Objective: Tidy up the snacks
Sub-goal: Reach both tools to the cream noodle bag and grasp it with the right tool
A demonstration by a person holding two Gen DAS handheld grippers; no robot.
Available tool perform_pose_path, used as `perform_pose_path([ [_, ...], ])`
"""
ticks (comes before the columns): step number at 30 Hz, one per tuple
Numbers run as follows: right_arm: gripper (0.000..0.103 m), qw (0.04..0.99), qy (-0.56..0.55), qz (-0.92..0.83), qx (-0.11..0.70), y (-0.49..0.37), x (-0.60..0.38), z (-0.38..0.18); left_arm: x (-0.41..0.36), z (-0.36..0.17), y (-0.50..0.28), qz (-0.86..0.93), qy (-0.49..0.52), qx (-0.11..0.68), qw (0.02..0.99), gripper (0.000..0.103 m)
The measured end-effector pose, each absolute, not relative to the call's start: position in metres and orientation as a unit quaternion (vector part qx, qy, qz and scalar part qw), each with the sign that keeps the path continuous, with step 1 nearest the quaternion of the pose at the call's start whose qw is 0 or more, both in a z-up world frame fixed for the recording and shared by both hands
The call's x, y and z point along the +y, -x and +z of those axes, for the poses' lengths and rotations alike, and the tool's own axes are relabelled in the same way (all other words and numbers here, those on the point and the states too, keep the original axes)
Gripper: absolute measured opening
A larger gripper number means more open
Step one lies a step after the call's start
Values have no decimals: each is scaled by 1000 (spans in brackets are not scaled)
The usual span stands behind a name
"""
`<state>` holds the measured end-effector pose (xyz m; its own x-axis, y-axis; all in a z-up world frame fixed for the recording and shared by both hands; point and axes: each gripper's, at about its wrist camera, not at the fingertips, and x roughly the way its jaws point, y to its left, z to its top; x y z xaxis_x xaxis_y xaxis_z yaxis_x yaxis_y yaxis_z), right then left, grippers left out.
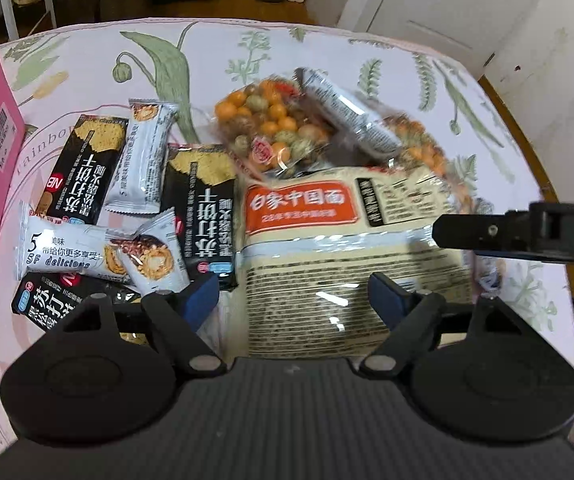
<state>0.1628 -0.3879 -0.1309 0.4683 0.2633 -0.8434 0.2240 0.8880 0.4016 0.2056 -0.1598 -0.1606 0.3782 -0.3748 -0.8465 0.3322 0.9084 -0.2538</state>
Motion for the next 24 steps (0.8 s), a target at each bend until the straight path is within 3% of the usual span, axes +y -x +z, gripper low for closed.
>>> perform_pose_path([
  [4,52,804,-257,6,535,-164,-393,-144,-155,-174,-206,-231,37,526,818,84],
  [8,47,788,-297,4,539,-162,-405,-152,-151,-185,-214,-245,91,563,784,88],
  [19,53,767,-324,11,554,-170,-409,-165,-163,-195,-211,-283,92,523,799,97],
  [24,64,764,-282,50,578,-174,-392,-168,-174,-192,-197,-302,70,512,801,96],
])
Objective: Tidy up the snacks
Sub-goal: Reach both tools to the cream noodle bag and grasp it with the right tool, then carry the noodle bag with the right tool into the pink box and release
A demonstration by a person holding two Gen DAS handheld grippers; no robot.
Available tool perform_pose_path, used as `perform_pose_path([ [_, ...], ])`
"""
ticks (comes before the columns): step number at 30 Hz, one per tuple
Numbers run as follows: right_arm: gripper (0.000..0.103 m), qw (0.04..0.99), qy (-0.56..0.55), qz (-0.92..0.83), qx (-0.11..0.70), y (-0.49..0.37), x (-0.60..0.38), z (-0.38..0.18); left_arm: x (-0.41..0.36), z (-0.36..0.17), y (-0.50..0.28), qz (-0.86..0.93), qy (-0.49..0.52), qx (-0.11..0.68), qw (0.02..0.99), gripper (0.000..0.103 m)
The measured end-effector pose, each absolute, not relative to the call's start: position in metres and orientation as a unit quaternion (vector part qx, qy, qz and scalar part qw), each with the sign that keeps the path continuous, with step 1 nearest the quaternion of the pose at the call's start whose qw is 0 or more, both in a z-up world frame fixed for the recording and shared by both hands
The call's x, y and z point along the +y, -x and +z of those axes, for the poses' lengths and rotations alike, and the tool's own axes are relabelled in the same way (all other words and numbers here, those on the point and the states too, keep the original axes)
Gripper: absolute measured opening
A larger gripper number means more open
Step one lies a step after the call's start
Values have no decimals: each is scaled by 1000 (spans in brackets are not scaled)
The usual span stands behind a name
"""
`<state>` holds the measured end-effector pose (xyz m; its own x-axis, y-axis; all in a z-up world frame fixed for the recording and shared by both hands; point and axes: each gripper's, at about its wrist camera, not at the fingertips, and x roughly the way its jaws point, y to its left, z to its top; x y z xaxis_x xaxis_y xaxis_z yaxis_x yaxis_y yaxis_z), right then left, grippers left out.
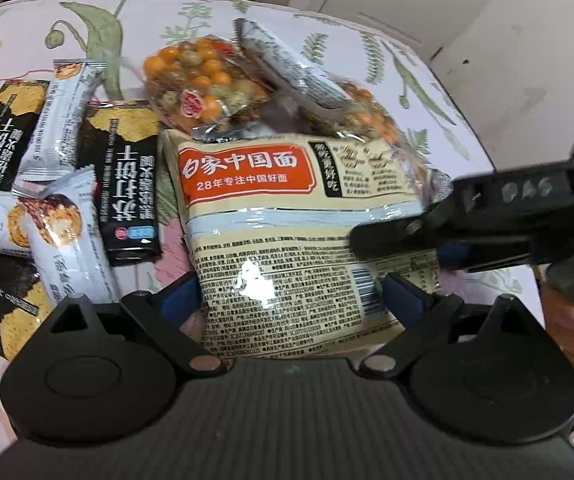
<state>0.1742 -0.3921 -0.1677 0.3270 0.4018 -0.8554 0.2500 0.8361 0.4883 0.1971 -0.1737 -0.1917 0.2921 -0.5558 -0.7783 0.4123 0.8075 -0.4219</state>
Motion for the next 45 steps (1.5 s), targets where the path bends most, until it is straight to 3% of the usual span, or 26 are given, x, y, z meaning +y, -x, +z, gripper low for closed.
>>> perform_pose_path([
  [29,62,789,-204,118,568,-112,-341,-110,-130,-133,-134,-309,63,532,786,92],
  [45,59,797,-112,199,560,-84,-234,-35,-28,-65,-93,-276,74,531,798,92],
])
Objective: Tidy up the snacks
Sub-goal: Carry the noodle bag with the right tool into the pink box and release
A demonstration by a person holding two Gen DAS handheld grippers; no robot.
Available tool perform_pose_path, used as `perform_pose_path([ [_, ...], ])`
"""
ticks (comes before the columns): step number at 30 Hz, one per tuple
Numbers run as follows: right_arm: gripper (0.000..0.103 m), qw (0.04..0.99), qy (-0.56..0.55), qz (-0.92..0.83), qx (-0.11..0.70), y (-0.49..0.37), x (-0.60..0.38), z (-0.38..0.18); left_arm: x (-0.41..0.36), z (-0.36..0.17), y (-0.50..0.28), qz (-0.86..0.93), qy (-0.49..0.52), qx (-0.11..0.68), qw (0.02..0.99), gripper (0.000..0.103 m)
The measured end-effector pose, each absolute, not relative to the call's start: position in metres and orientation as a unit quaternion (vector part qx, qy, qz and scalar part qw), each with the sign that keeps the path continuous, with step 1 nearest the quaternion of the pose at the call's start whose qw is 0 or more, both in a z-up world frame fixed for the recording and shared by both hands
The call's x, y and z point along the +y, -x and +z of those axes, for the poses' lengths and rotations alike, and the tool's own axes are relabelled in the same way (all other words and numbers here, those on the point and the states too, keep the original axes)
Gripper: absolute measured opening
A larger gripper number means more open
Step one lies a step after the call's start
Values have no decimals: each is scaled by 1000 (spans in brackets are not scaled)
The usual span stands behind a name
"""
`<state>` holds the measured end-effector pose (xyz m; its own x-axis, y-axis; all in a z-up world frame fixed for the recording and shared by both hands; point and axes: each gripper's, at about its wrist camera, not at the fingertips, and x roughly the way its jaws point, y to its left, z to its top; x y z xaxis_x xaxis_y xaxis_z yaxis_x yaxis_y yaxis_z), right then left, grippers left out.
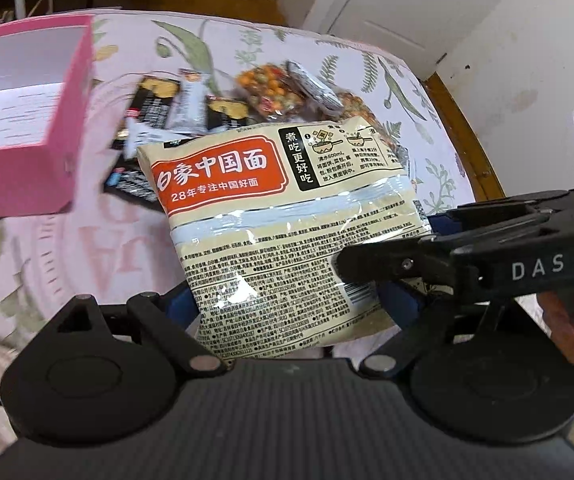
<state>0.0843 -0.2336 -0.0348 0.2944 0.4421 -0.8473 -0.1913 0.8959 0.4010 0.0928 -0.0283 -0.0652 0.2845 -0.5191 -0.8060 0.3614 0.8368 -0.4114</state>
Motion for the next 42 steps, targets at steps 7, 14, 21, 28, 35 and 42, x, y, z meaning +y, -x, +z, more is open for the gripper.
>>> perform_pose_path([
  [7,57,805,-85,232,539,-90,-177,-8,36,-41,-91,-266,94,522,805,93],
  [14,57,812,-57,282,508,-124,-126,8,85,-18,-109,-237,70,495,833,93],
  [21,57,807,-56,293,509,-184,-83,-4,123,-23,-165,-202,47,477,854,93],
  [28,57,780,-84,284,551,-242,-50,-30,149,-38,-226,-196,12,493,848,93],
  [35,58,762,-88,247,592,-298,-22,-67,166,-73,-282,-193,12,515,835,93],
  [42,61,756,-53,202,620,-337,-1,-100,173,-120,-334,-202,32,541,816,93],
])
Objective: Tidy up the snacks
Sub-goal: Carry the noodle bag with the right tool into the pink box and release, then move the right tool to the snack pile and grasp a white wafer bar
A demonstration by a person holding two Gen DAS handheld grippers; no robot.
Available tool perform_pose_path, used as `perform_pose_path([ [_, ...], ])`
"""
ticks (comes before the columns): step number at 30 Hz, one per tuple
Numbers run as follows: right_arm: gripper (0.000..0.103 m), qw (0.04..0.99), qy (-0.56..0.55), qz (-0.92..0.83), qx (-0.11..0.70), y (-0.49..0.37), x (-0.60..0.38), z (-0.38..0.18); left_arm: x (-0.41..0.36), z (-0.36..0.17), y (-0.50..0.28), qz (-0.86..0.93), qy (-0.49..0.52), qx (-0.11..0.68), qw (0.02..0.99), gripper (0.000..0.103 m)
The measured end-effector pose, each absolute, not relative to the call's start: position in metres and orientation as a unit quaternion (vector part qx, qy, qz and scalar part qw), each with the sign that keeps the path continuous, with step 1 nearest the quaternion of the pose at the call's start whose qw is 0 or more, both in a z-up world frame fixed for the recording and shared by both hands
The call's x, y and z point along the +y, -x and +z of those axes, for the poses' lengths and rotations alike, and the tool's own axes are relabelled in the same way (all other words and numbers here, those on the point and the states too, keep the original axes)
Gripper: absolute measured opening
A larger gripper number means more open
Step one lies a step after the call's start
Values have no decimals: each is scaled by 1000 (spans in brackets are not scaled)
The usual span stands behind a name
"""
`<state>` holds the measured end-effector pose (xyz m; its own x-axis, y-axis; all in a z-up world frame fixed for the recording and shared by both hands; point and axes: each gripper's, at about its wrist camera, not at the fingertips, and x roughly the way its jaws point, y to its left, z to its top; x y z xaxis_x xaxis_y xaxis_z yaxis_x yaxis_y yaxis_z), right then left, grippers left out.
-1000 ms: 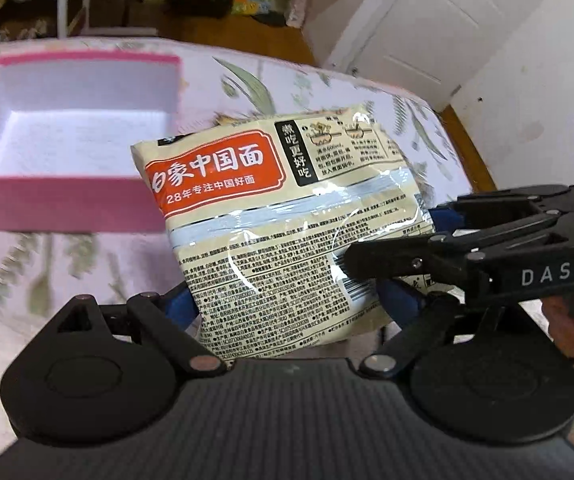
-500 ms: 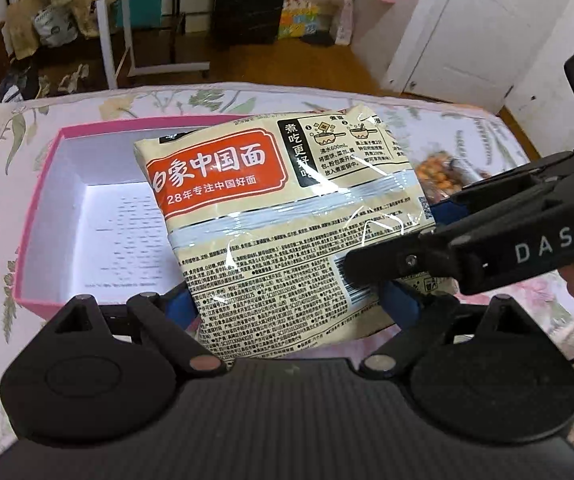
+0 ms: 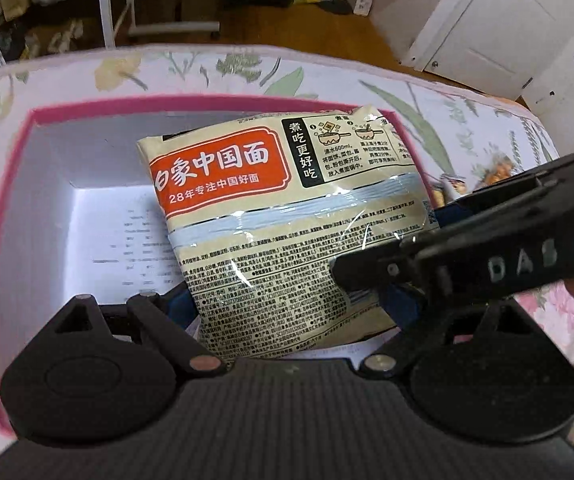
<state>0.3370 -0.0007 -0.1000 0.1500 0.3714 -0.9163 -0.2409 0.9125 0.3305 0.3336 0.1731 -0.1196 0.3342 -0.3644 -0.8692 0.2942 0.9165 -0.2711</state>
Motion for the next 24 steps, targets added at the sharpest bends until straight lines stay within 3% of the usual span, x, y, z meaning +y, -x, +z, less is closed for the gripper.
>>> perform_pose_path([
  [6,65,777,16,176,604,-347,6,-101,156,-138,-344,-161,-28,532,831,93],
  [10,67,782,-14,197,592,-337,-13,-84,145,-135,-329,-134,-116,498,849,93],
  [24,67,829,-4,255,498,-239,-96,-2,143,-50,-273,-159,-51,472,865,92],
])
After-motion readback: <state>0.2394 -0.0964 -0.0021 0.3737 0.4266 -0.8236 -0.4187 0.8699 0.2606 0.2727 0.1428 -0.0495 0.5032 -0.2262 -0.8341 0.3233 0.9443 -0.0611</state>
